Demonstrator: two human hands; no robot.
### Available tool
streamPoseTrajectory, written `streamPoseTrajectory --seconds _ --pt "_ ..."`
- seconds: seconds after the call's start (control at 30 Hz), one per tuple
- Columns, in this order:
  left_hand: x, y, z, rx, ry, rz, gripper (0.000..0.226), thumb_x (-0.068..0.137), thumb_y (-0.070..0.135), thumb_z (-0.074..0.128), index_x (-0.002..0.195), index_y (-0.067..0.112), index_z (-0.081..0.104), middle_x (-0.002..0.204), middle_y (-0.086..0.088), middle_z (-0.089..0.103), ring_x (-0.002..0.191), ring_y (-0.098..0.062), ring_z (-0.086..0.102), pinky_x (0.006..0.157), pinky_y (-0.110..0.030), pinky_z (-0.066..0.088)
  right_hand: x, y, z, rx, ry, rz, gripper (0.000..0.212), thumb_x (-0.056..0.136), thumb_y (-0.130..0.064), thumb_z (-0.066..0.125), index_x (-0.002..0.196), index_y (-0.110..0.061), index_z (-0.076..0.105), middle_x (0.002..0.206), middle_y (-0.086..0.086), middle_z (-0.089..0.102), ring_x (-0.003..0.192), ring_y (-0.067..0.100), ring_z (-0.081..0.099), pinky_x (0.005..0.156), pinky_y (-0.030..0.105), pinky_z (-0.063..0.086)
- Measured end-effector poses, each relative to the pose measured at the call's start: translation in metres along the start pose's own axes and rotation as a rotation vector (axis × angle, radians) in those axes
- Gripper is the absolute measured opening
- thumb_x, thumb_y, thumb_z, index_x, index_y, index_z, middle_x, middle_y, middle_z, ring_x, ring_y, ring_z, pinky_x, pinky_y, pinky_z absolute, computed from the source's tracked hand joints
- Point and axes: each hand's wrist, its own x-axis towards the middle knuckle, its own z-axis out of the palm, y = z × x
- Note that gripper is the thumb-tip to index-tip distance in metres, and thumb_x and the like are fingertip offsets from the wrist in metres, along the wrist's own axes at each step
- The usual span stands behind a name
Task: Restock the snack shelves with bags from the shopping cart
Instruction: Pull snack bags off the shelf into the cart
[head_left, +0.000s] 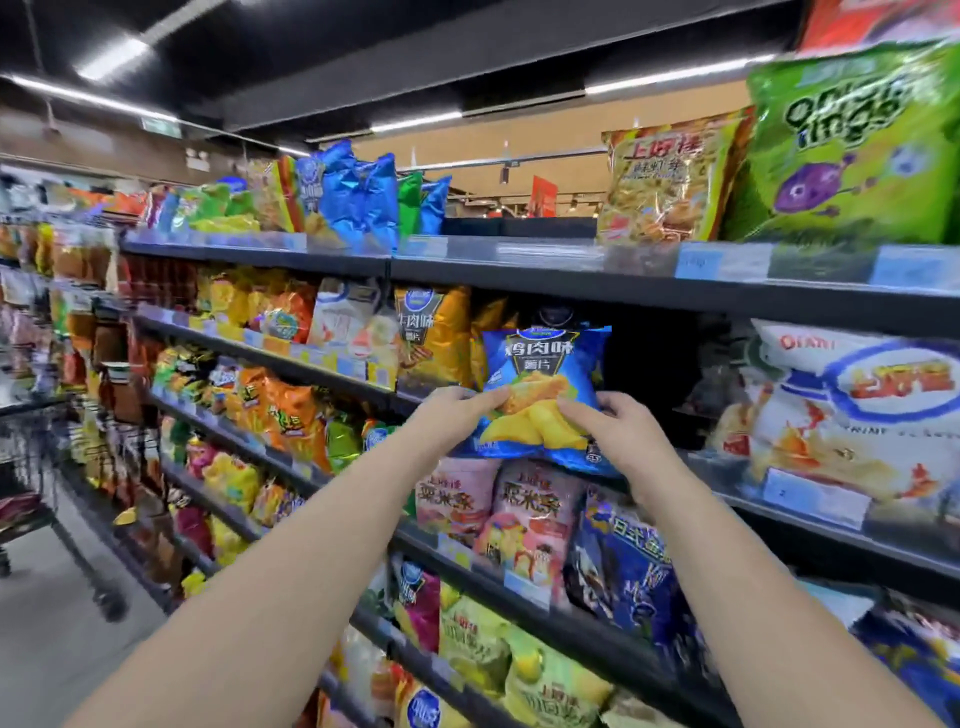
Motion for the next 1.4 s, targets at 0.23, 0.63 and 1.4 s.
streamPoseTrajectory --seconds 0.23,0.63,1.4 --pt "0.115 0.027 0.009 -0.01 -0.04 -0.003 0.044 0.083 0.056 0.066 0.069 0.017 0.051 0.058 -0.001 0.043 0.051 -0.016 0.035 0.05 -0.029 0.024 0.101 -0.006 -0.01 -0.102 0.011 0.088 0.052 0.076 -0.046 0.076 0.098 0.0 0.066 0.087 0.008 0.069 0.074 0.019 0.059 0.067 0.029 0.04" --pt "0.196 -0.007 0.029 0.088 -0.16 0.161 0.058 0.086 0.029 0.075 0.133 0.008 0.048 0.117 -0.01 0.064 0.105 -0.026 0.061 0.087 -0.032 0.048 0.168 0.015 0.012 -0.328 0.01 0.248 0.091 0.073 -0.012 0.083 0.145 -0.028 0.029 0.125 -0.003 0.057 0.09 0.013 0.062 0.062 0.031 0.054" --pt "0.167 -0.056 0.025 0.543 0.053 0.922 0.023 0.095 0.036 0.051 0.105 0.02 0.066 0.099 0.002 0.06 0.094 -0.017 0.051 0.079 -0.033 0.047 0.184 0.026 0.055 -0.534 0.173 0.285 0.107 0.066 -0.043 0.086 0.148 -0.014 0.024 0.127 0.002 0.056 0.109 0.02 0.058 0.088 0.034 0.053"
